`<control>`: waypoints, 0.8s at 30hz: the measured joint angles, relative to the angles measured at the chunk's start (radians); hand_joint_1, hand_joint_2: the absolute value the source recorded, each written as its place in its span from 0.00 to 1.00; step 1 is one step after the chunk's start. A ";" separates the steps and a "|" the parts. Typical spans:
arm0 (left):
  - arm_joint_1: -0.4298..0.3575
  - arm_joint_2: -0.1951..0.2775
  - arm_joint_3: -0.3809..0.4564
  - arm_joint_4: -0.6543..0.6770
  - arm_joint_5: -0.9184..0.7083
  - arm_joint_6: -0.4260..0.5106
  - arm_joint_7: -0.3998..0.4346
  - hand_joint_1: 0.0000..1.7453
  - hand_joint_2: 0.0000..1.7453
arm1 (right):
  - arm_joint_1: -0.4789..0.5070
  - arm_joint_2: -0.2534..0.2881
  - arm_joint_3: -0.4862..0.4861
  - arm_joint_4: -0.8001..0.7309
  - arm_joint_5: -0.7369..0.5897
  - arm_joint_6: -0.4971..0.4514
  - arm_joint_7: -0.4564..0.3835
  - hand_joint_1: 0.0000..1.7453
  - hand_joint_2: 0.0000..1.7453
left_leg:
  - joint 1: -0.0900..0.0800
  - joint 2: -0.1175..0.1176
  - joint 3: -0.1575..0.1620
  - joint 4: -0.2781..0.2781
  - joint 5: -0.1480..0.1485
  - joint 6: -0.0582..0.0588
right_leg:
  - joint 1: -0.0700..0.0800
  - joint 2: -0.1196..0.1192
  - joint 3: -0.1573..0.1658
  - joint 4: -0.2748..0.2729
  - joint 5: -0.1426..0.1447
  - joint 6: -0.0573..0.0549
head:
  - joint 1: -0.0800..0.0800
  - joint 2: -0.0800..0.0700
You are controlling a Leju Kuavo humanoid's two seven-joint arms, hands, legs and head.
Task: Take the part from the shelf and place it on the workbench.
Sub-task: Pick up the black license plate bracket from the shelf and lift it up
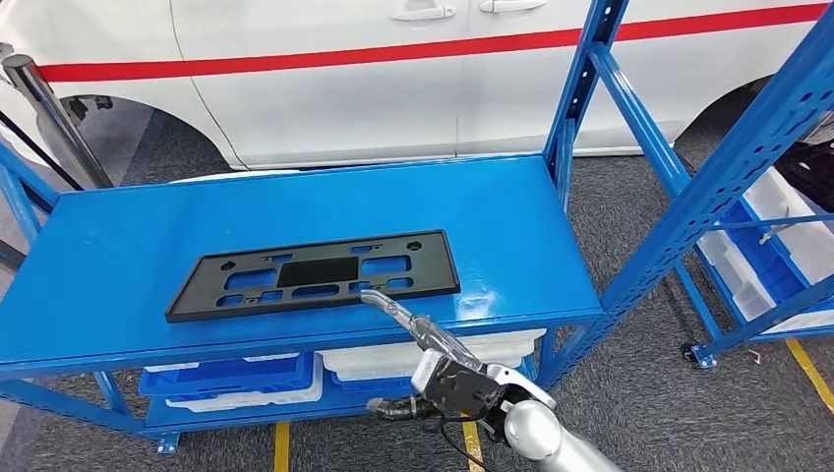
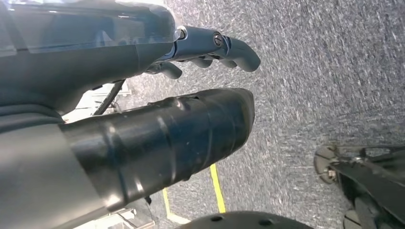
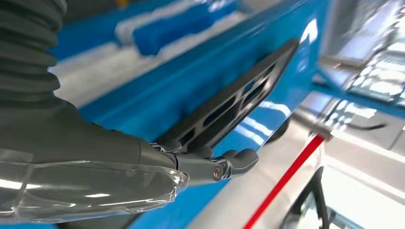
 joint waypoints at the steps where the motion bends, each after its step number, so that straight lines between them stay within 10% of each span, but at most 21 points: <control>1: 0.001 0.000 0.000 0.000 0.000 0.000 0.001 0.00 0.00 | -0.003 0.003 0.011 0.003 0.044 -0.030 0.010 0.00 1.00 | 0.000 0.000 -0.011 0.017 0.006 -0.001 | 0.001 0.000 0.000 0.001 -0.001 -0.001 | 0.000 0.000; 6: 0.001 0.002 0.000 0.000 0.000 -0.002 0.002 0.00 0.00 | -0.020 0.023 0.052 0.020 0.127 -0.093 0.030 0.00 1.00 | -0.003 -0.001 0.096 -0.237 0.139 0.015 | 0.004 0.003 0.004 0.008 -0.010 0.012 | 0.000 0.000; 11: 0.002 0.001 0.000 0.000 0.000 -0.002 0.002 0.00 0.00 | -0.029 0.030 0.068 0.031 0.136 -0.100 0.031 0.00 1.00 | -0.001 -0.003 0.108 -0.267 0.146 0.041 | 0.006 0.002 -0.007 0.032 -0.030 0.037 | 0.001 0.000; 16: 0.001 0.002 0.000 0.000 0.000 -0.002 0.004 0.00 0.00 | -0.036 0.031 0.082 0.047 0.168 -0.120 0.044 0.00 1.00 | -0.001 -0.002 0.109 -0.270 0.146 0.055 | 0.002 0.002 -0.131 0.283 -0.135 0.048 | 0.001 0.000; 20: 0.001 0.002 0.000 0.000 0.001 -0.003 0.004 0.00 0.00 | -0.048 0.031 0.102 0.071 0.201 -0.132 0.059 0.00 1.00 | -0.003 -0.004 0.111 -0.262 0.138 0.046 | 0.001 0.002 -0.046 0.091 -0.022 0.039 | 0.001 0.000; 24: 0.000 0.002 0.000 0.000 0.004 -0.002 0.002 0.00 0.00 | -0.064 0.030 0.117 0.096 0.245 -0.152 0.074 0.00 1.00 | -0.006 -0.004 0.107 -0.258 0.134 0.026 | 0.007 0.004 -0.015 0.015 -0.005 0.023 | 0.000 0.000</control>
